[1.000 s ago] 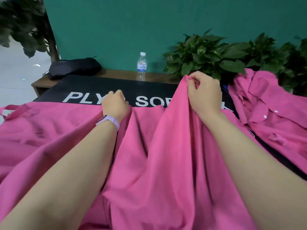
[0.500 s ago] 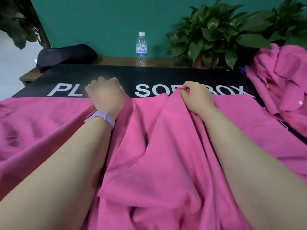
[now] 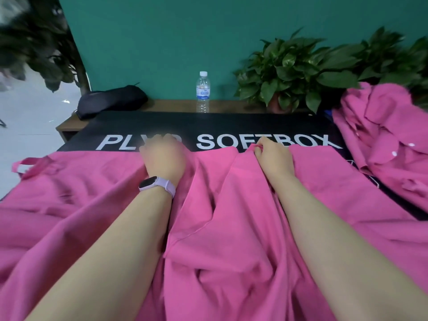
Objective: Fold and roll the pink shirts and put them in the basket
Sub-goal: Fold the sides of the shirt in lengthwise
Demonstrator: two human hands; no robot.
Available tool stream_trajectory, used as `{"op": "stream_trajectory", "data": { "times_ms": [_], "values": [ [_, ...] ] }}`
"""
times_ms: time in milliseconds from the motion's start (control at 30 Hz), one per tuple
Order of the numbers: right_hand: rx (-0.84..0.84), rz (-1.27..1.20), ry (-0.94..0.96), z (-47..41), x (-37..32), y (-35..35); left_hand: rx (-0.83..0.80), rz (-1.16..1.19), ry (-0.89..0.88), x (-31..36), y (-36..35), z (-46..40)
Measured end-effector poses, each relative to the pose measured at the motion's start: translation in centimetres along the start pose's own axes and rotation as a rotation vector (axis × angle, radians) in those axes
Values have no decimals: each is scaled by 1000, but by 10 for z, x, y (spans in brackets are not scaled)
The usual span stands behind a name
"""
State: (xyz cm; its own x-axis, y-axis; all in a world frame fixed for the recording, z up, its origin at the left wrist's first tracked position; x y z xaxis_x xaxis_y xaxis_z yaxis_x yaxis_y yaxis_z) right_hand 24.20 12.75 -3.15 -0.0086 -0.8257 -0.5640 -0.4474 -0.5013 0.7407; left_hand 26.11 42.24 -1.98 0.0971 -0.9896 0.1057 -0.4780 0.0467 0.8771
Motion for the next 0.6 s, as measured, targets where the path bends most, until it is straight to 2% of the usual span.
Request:
{"op": "stream_trajectory", "data": {
  "times_ms": [300,600],
  "values": [
    [-1,36,-29,48,-2,19,-32,29,-27,-7,11,28],
    [113,73,-1,80,-7,40,0,17,-85,-6,41,61]
  ]
}}
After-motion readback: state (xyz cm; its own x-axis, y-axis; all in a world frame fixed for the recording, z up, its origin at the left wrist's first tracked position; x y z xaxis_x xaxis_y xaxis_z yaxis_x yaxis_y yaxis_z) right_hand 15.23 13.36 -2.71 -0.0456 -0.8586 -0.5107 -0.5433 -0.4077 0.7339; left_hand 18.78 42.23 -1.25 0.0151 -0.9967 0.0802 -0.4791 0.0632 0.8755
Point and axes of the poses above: each hand's wrist, its own z-axis away from the middle knuckle, its own y-axis out of the back of the hand, x = y × z, the point moved 9 cm from there along -z, towards the middle knuckle, and after that the axes turned 14 degrees about -z, right-handed, at the moved point
